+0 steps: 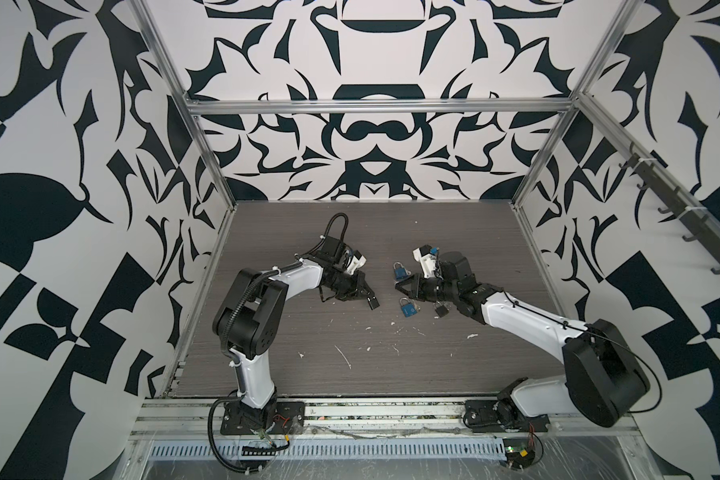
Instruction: Lock with the key
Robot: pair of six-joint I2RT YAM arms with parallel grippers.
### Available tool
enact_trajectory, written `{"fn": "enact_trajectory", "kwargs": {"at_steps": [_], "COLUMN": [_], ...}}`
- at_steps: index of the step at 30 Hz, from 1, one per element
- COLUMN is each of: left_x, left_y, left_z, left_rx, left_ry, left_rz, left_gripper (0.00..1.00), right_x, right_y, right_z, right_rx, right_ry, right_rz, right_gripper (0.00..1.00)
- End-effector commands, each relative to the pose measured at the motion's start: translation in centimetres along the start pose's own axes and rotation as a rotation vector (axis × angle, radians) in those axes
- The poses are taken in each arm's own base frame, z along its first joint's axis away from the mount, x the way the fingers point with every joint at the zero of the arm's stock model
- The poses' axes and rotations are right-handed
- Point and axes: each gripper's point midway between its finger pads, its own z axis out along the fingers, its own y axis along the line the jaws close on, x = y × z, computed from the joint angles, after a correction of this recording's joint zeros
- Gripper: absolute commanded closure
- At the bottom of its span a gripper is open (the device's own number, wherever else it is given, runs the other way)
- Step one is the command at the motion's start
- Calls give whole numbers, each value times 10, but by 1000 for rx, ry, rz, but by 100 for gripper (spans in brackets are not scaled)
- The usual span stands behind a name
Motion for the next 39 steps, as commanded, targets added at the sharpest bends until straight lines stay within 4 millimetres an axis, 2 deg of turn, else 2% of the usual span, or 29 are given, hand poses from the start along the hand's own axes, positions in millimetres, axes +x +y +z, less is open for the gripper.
{"fn": "enact_trajectory", "kwargs": {"at_steps": [1,5,13,19,25,35,39], "left_x": [7,8,9,10,7,-2,-5], "left_y": [9,16,36,48,51,32,22], "left_z": [6,11,11,4,-17,-67,-82], "left_rx": [-30,-55,-152,-230,-303,-296,-249], "left_ry": [45,54,35,1,-76,-258,-333], "left_rz": [-15,-31,-75,-93,-89,-52,-31], "left_gripper": [100,100,79,73,73,71,70], "right_x": [-13,-11,-4,5,19,27,33], "right_y": [16,17,16,16,9,-20,-23], "right_z": [-1,1,11,19,38,72,86], "right_rx": [-37,-30,11,42,88,161,156], "right_ry": [-43,-39,-6,17,57,91,116], "right_rz": [-46,-53,-66,-74,-64,14,27], "right_gripper": [100,100,100,100,100,100,100]}}
